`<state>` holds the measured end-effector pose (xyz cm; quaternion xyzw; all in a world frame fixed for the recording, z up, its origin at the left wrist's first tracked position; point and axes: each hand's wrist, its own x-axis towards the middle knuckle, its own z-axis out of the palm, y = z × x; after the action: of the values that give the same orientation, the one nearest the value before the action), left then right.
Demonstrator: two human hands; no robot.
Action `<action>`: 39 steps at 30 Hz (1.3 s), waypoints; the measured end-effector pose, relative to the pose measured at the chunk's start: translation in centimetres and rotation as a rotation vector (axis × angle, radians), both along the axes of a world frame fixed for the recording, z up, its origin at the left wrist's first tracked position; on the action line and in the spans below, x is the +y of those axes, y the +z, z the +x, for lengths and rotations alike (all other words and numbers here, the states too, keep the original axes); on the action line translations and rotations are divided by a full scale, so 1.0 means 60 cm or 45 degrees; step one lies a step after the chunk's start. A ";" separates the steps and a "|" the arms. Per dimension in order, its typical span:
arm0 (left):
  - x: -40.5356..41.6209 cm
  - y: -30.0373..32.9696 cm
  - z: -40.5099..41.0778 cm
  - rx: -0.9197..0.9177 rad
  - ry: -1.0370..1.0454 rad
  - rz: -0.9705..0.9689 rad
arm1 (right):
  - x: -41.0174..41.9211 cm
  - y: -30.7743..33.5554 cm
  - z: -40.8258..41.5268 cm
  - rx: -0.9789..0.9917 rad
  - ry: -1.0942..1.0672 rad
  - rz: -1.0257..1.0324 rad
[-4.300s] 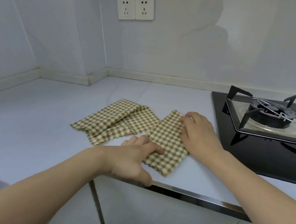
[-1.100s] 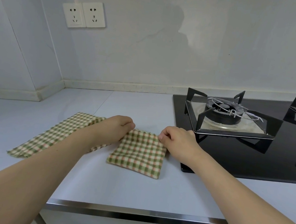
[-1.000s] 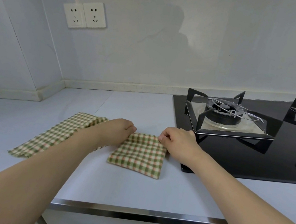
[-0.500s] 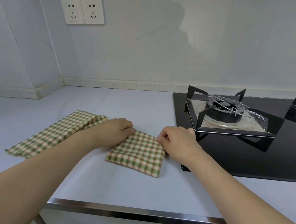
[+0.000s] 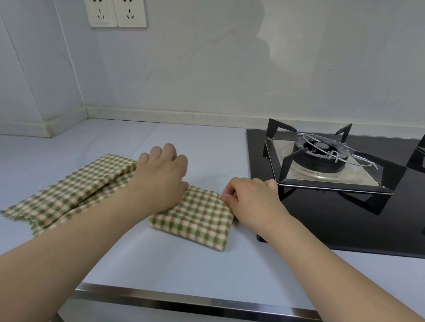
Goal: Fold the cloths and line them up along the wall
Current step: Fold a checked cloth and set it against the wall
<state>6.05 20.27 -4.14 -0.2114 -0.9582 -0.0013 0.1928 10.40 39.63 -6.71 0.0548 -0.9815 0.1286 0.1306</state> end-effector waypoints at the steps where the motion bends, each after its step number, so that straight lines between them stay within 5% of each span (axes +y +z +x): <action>1: 0.002 -0.003 0.016 0.002 -0.128 0.197 | 0.000 0.000 -0.001 0.000 0.003 0.000; 4: 0.009 -0.027 0.065 -0.242 -0.378 0.472 | 0.000 -0.001 0.000 0.002 0.006 0.006; 13: -0.009 -0.057 0.111 -0.325 -0.182 0.141 | -0.013 0.006 0.010 -0.007 -0.089 0.202; 20: 0.000 -0.046 0.116 -0.457 -0.095 0.120 | -0.026 0.044 0.015 -0.418 -0.093 0.192; 23: -0.020 -0.034 0.109 -0.655 -0.154 0.355 | -0.026 0.048 0.025 -0.424 -0.028 -0.221; 28: -0.026 -0.003 0.107 -1.004 0.049 1.592 | -0.021 0.082 0.068 -0.441 0.198 -1.335; 34: 0.006 0.051 0.113 -1.339 -0.025 1.693 | -0.002 0.137 0.107 -0.405 0.306 -1.729; 39: 0.068 0.068 0.117 -1.274 -0.089 1.876 | 0.031 0.170 0.124 -0.380 0.249 -2.066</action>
<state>13.08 24.33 -0.03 -0.0377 -0.6791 -0.7151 -0.1614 17.85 41.49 3.49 0.0111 -0.5818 0.8131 -0.0139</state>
